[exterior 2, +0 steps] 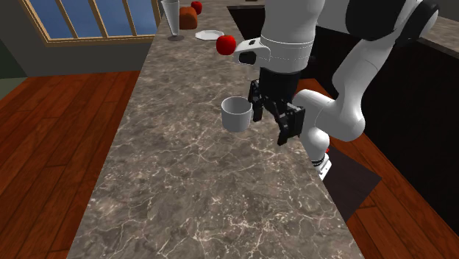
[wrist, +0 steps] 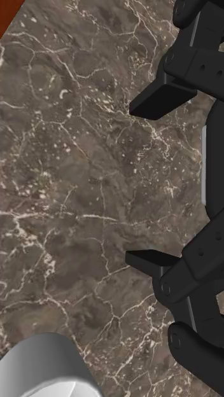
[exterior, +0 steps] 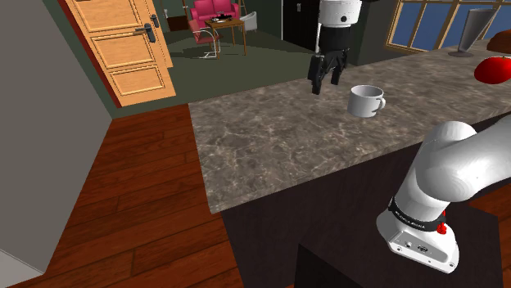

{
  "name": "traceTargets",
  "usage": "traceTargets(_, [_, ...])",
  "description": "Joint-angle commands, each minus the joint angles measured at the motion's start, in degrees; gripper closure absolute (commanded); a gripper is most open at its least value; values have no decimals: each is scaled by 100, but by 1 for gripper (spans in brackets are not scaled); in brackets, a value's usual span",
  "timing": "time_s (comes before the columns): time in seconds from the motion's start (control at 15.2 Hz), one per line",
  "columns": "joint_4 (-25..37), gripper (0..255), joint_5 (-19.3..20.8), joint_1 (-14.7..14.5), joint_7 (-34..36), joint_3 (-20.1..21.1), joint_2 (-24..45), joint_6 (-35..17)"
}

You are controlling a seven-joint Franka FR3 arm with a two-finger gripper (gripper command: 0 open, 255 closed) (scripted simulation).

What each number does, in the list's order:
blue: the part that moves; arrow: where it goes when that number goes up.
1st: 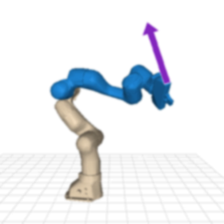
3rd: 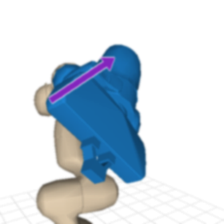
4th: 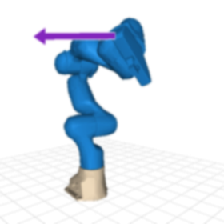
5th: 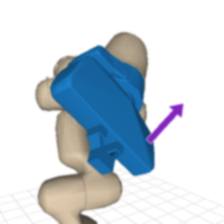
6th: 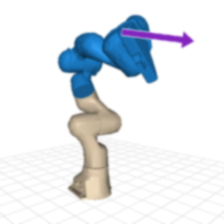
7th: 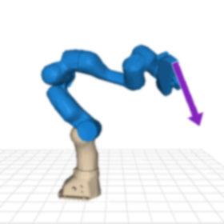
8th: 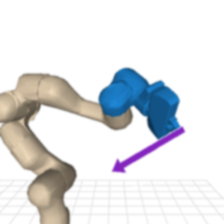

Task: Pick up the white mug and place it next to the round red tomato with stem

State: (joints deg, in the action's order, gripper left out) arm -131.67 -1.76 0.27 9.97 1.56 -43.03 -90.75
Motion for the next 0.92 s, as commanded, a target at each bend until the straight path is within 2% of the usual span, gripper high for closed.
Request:
traceTargets(0.0, [0,0,0,0,0,0,0,0])
traceTargets(0.46, [-437,0,541,318,-935,-899,-377,-3])
traceTargets(0.86, [-564,0,1064,617,-1759,-1711,-421,-75])
